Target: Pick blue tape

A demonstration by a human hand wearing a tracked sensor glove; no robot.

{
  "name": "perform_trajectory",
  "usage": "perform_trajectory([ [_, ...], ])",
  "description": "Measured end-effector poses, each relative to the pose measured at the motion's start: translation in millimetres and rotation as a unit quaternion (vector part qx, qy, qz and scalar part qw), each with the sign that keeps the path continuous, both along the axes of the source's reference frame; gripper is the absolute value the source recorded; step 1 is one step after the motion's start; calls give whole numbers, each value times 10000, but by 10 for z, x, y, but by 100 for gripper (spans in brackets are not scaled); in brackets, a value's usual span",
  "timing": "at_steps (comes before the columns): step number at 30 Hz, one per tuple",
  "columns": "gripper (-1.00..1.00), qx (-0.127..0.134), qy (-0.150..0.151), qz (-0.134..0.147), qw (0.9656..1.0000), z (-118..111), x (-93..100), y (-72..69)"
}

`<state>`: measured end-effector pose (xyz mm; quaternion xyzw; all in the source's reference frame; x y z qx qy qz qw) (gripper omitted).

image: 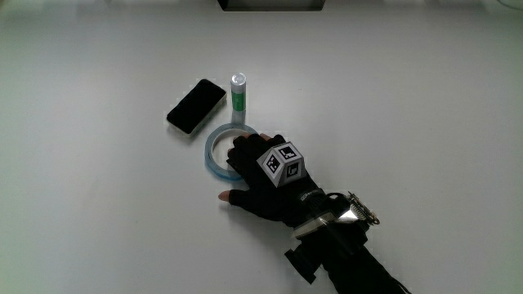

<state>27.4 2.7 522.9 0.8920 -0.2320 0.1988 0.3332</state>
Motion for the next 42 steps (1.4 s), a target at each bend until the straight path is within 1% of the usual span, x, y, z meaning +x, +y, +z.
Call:
perform_trajectory([
  [1,12,10,-37,5,10000,27,0,8],
  [2,15,95,27,-17,9999,47,-6,15],
  [3,18,148,-16,17,9999,12,-14,17],
  [5,24,192,-93,-9,9998,-8,-28,29],
  [6,27,182,-104,-29,9998,38,-31,39],
  [7,30,320,-93,-11,9994,-1,-39,44],
  [8,33,311,-191,-27,9993,-20,-48,50],
  [9,36,375,-156,-7,9992,32,-48,58],
  [10,39,340,-260,-54,9991,32,-53,64],
  [11,42,385,-259,-23,9989,47,-51,70],
  [12,45,502,-286,22,9983,34,-47,79],
  [15,55,693,-423,67,9967,-3,-42,89],
  [23,79,928,-530,242,9940,154,-4,108],
  [27,91,1151,-675,343,9905,73,-4,129],
  [29,97,1192,-684,361,9899,69,3,134],
  [30,100,1281,-667,325,9890,86,2,139],
  [32,100,1289,-732,334,9884,45,2,149],
  [35,100,1331,-695,311,9882,51,9,156],
  [36,100,1302,-740,322,9882,30,8,156],
  [37,100,1316,-702,315,9883,28,9,156],
  [38,100,1314,-769,326,9878,-12,11,152],
  [41,100,1397,-818,330,9863,-59,16,151],
  [42,100,1384,-822,307,9865,-79,19,150],
])
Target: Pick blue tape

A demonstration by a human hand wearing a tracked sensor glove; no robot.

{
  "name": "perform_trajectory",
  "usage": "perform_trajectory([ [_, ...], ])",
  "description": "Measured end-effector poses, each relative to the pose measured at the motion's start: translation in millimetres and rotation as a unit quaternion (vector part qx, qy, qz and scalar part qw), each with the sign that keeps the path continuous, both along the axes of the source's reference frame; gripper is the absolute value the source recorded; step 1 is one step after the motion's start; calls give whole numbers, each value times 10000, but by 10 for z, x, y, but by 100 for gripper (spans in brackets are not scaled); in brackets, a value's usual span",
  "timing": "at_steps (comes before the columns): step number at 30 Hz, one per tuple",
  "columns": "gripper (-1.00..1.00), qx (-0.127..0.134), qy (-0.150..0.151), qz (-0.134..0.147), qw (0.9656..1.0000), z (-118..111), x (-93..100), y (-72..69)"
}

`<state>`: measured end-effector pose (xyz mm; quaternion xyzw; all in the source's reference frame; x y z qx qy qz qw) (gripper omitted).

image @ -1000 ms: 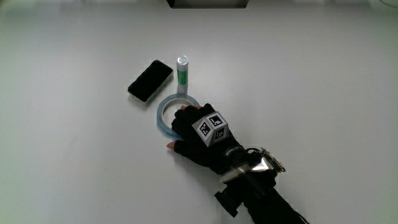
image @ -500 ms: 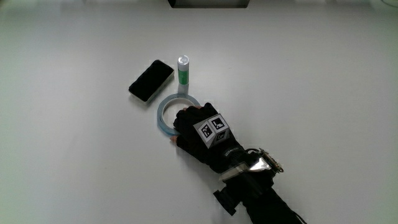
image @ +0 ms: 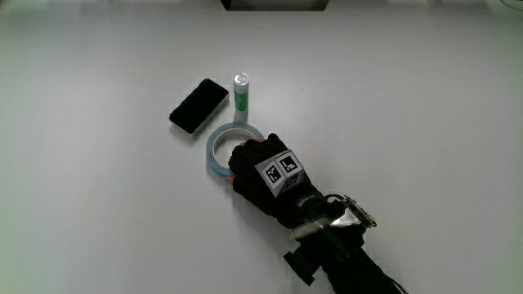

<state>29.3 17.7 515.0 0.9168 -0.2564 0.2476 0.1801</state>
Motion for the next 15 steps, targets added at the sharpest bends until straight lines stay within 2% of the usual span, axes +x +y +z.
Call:
perform_trajectory([
  [6,100,23,-177,-46,9998,-270,58,-1],
  [12,100,127,-293,-181,9993,-579,158,61],
  [15,100,271,-324,-241,9988,-716,220,102],
])
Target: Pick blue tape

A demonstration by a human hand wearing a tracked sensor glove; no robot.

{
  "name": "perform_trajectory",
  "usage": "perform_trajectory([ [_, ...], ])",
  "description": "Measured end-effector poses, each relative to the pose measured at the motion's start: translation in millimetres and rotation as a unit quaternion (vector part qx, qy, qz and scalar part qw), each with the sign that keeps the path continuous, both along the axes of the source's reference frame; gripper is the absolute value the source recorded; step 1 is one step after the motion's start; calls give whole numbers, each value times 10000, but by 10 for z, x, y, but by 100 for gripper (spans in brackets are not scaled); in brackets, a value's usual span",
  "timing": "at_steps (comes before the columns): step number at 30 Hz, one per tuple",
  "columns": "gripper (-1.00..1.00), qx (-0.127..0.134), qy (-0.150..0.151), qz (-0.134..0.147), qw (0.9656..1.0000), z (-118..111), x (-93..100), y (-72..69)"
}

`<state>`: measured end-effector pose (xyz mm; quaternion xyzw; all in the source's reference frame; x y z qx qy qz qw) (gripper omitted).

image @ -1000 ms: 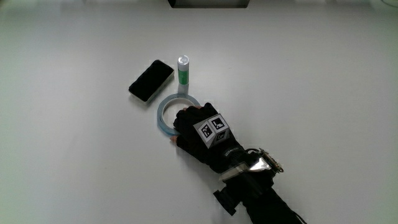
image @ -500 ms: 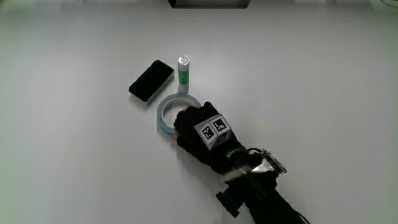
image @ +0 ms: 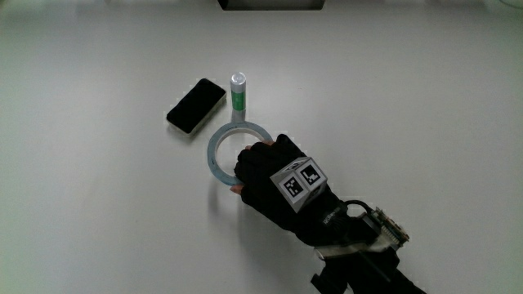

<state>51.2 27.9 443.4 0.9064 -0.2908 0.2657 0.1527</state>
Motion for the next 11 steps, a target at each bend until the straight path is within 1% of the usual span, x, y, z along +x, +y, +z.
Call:
perform_trajectory([
  [1,100,-16,63,-30,10000,-1,26,18],
  [4,100,169,-19,-39,9998,-143,103,77],
  [5,100,214,3,-64,9997,-177,126,98],
  [6,100,194,-26,-71,9998,-223,149,119],
  [8,100,330,-5,-123,9994,-241,204,167],
  [9,100,383,58,-132,9992,-237,237,196],
  [10,100,367,-65,-113,9992,-317,253,212],
  [11,100,449,-178,-108,9988,-359,269,236],
])
